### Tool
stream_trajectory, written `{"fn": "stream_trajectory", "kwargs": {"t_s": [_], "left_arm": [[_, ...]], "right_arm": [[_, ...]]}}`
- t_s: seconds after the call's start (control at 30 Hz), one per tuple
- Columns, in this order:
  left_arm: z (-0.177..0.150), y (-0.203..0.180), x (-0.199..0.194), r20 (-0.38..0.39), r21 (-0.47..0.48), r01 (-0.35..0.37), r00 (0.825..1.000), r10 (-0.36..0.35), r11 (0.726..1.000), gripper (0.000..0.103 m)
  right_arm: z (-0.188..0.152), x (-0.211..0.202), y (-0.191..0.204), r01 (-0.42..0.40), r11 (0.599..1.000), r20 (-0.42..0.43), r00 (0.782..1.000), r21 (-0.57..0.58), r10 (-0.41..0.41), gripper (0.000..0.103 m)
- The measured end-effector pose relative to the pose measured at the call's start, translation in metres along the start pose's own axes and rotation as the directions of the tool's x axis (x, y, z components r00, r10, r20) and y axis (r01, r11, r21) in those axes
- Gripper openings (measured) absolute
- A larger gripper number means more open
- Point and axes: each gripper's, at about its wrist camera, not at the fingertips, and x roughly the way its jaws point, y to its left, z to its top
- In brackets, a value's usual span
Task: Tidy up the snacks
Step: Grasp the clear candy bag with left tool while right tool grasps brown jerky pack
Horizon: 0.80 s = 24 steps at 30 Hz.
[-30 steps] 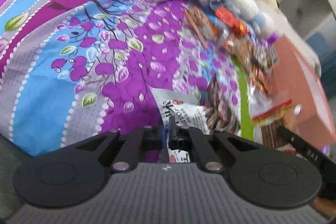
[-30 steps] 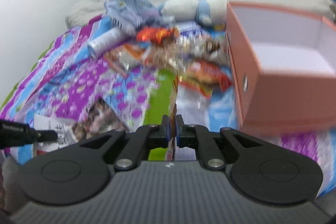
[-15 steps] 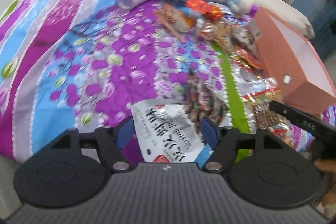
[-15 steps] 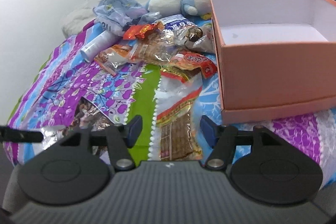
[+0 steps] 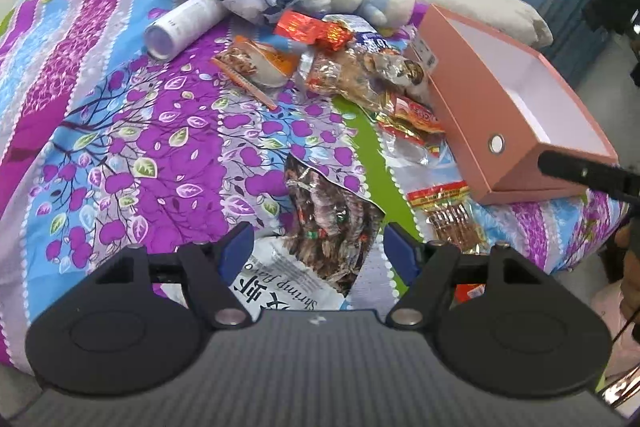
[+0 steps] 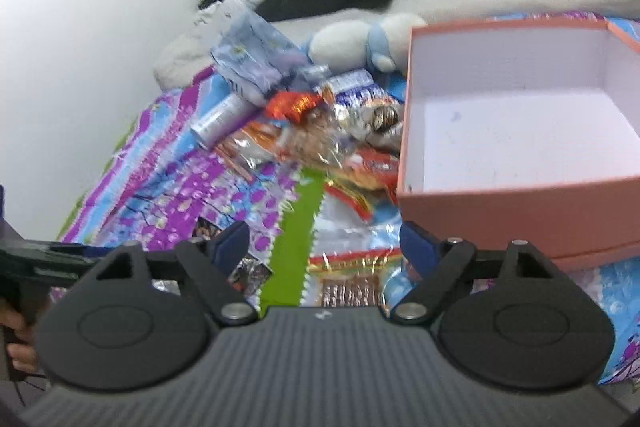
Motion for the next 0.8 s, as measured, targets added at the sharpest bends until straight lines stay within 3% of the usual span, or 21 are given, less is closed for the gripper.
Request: {"fn": "stream_trajectory", "kwargs": {"t_s": [0.2, 0.37, 0.63, 0.8], "left_arm": [[0.007, -0.003, -0.004, 0.001, 0.097, 0.001, 1.000, -0.001, 0.995, 0.086], [0.004, -0.006, 0.009, -0.029, 0.155, 0.008, 1.000, -0.004, 0.988, 0.087], [-0.005, -0.009, 0.044, -0.079, 0.233, -0.020, 0.996, 0.040, 0.972, 0.093], [-0.008, -0.016, 0.059, -0.083, 0.327, -0.027, 0.995, 0.057, 0.945, 0.095]], "right_arm": [[-0.012, 0.022, 0.001, 0.037, 0.990, -0.090, 0.995, -0.134, -0.049, 0.084], [-0.042, 0.049, 0.004, 0.033, 0.982, -0.179, 0.982, -0.185, -0.067, 0.083], [-0.074, 0.071, 0.020, 0.159, 0.960, -0.139, 0.971, -0.231, -0.194, 0.084], [-0.081, 0.083, 0.031, 0.173, 0.939, -0.100, 0.972, -0.296, -0.211, 0.084]]}}
